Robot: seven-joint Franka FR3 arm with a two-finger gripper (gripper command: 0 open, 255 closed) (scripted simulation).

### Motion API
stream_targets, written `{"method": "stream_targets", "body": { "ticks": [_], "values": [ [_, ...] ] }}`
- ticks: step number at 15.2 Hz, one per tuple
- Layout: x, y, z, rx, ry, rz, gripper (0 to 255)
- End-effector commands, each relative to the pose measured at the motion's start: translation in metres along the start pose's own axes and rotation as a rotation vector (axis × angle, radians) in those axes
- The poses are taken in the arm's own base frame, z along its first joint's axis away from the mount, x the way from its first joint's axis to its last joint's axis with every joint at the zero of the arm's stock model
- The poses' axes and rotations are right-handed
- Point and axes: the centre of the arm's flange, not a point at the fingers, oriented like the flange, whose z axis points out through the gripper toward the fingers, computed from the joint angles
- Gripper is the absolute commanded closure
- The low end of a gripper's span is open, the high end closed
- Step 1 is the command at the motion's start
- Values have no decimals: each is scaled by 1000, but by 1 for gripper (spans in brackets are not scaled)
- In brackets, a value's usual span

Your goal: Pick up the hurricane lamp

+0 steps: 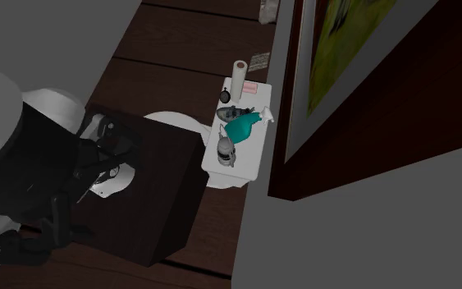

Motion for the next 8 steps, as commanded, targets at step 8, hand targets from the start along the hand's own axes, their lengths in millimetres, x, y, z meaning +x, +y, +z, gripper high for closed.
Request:
{"method": "stream_targets", "body": {
  "ticks": [8],
  "values": [
    [-30,-63,60,4,3,132,0]
  ]
}}
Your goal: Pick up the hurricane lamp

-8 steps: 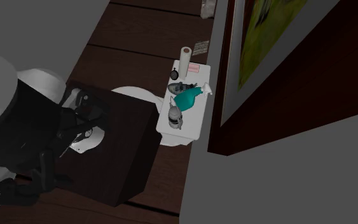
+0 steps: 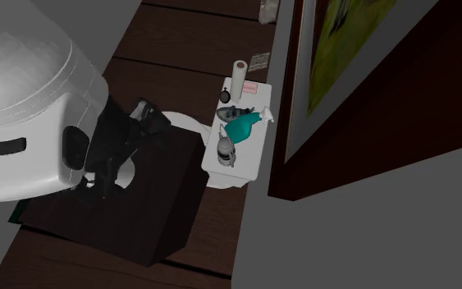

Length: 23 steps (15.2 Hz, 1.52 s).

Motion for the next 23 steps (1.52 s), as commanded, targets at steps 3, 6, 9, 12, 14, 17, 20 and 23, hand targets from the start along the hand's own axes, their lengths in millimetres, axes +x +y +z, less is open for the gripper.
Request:
{"method": "stream_targets", "body": {
  "ticks": [3,6,9,12,14,17,20,23],
  "values": [
    [-19,-35,36,3,2,79,0],
    [-30,-62,62,4,3,136,0],
    [-41,-90,87,6,4,193,0],
    [-49,-119,113,8,5,249,0],
    [-54,-139,130,10,6,287,0],
    [-59,-168,156,11,7,344,0],
    [-63,-198,181,13,8,400,0],
    [-65,-228,207,15,9,457,0]
  ]
}}
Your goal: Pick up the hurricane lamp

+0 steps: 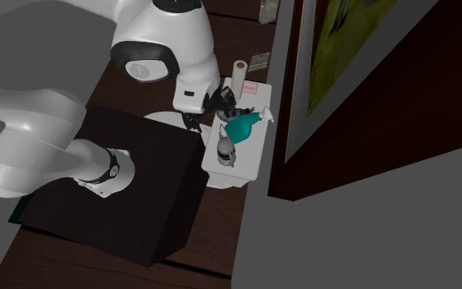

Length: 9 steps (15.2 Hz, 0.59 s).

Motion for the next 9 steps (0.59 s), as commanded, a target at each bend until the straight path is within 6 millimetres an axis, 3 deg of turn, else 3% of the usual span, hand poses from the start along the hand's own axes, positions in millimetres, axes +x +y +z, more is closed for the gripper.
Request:
{"method": "stream_targets", "body": {
  "ticks": [1,3,9],
  "values": [
    [-12,-15,17,4,0,42,0],
    [-19,-31,32,5,0,76,0],
    [-24,-30,64,5,0,76,0]
  ]
}}
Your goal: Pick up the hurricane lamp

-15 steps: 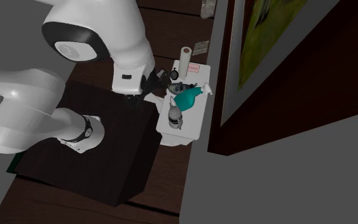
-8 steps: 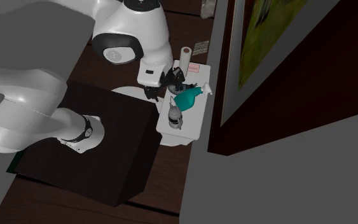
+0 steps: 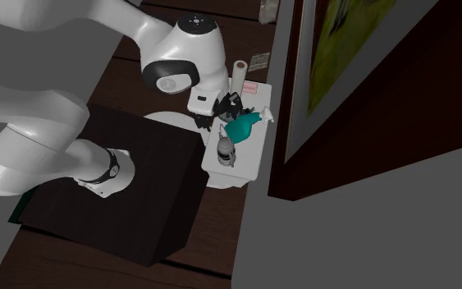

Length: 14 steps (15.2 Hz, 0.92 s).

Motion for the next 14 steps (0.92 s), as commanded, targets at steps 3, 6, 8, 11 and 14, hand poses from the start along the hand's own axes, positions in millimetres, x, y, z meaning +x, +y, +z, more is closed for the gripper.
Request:
{"method": "stream_targets", "body": {
  "ticks": [3,6,8,11,14],
  "values": [
    [-3,0,14,1,0,0,0],
    [-3,1,13,1,0,0,255],
    [-3,1,13,1,0,0,255],
    [-3,1,13,1,0,0,255],
    [-2,0,8,1,0,0,255]
  ]
}}
